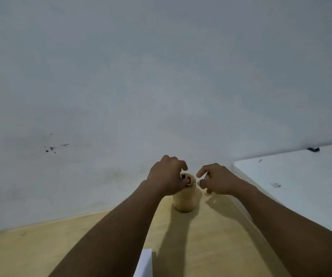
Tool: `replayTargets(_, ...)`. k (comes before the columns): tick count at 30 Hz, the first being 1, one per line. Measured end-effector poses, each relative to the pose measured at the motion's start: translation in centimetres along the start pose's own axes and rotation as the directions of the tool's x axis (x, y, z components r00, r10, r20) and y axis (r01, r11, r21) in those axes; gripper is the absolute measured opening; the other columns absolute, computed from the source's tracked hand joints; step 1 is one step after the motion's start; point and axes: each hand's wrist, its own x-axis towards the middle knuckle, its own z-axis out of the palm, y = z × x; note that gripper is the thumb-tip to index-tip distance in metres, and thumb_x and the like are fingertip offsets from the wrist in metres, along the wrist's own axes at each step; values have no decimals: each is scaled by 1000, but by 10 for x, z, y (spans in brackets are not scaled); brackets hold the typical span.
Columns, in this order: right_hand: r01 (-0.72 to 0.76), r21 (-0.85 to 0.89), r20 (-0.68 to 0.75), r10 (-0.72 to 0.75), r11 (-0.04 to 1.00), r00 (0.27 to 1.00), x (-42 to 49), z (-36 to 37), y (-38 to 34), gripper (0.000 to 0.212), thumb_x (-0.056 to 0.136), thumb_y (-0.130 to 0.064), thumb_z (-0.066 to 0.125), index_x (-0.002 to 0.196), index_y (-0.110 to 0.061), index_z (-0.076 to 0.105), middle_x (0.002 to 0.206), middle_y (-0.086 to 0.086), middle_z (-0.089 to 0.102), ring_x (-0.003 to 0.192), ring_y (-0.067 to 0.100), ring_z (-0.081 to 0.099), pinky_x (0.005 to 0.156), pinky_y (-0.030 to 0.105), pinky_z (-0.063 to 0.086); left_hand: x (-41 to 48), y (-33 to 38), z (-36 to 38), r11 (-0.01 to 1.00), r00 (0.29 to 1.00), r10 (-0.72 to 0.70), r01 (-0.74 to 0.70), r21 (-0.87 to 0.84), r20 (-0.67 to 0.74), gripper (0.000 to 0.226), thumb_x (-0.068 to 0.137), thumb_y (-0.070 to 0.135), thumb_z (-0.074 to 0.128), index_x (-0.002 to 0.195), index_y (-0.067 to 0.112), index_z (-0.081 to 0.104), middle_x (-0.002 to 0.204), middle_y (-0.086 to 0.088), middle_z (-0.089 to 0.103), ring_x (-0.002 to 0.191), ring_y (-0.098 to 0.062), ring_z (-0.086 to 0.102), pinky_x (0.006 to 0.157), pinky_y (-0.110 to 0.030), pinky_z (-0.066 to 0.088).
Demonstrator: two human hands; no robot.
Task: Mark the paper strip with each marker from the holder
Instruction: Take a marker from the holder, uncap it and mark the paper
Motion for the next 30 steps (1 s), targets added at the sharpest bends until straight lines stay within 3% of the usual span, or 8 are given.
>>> replayTargets(5,-7,8,27,7,1000,1000,18,7,8,20,86,-14,67,104,-23,69,87,12,80,65,14,73,56,22,48,23,-2,13,985,995,87,-94,145,56,34,90,42,66,119,27,73,123,-1,66,117,-25,53,80,-34,43)
replayTargets(11,-21,42,37,20,999,999,17,11,15,23,85,-13,68,107,-21,70,86,17,79,64,16,70,55,22,48,27,-5,21,992,995,89,-94,90,53,28,87,44,67,106,26,79,107,2,73,105,-22,60,81,-37,51)
replayTargets(16,-17,108,24,15,994,1000,2,5,5,24,84,-12,69,107,-20,69,85,13,79,64,16,71,55,24,49,20,0,-10,988,997,-14,2,-152,-78,26,84,37,68,102,21,77,104,6,76,101,-14,68,88,-39,58)
replayTargets(21,-45,373,43,31,927,999,-29,2,-31,18,89,-25,74,99,-11,67,78,8,76,61,18,69,56,30,52,3,9,-60,881,954,-170,34,-471,-249,14,81,27,69,89,15,72,82,2,74,78,-15,71,73,-35,61)
replayTargets(24,-166,655,204,39,737,978,-49,10,-59,56,89,-48,73,109,4,69,80,14,74,64,21,69,57,32,50,-13,12,-88,796,920,-256,27,-604,-296,11,84,22,70,90,13,70,82,-3,75,74,-17,75,62,-27,57)
replayTargets(26,-251,795,301,0,552,954,-61,22,-80,75,86,-67,64,115,2,67,89,17,77,74,27,73,62,35,51,-26,7,-98,728,902,-323,42,-684,-288,10,85,21,70,93,14,69,82,-4,77,70,-13,77,55,-24,51)
replayTargets(28,-281,899,306,-21,337,952,-67,37,-103,85,83,-77,56,119,-1,68,93,16,78,74,27,70,62,34,49,-42,-2,-104,656,883,-384,54,-753,-271,12,86,20,69,97,16,68,83,-6,77,68,-13,78,53,-24,48)
replayTargets(30,-242,964,242,12,106,970,-68,50,-125,79,84,-76,56,115,-5,69,79,12,73,57,20,59,52,29,42,-59,-14,-107,600,869,-425,62,-797,-253,11,86,19,68,97,16,69,86,-7,78,69,-15,79,57,-25,47)
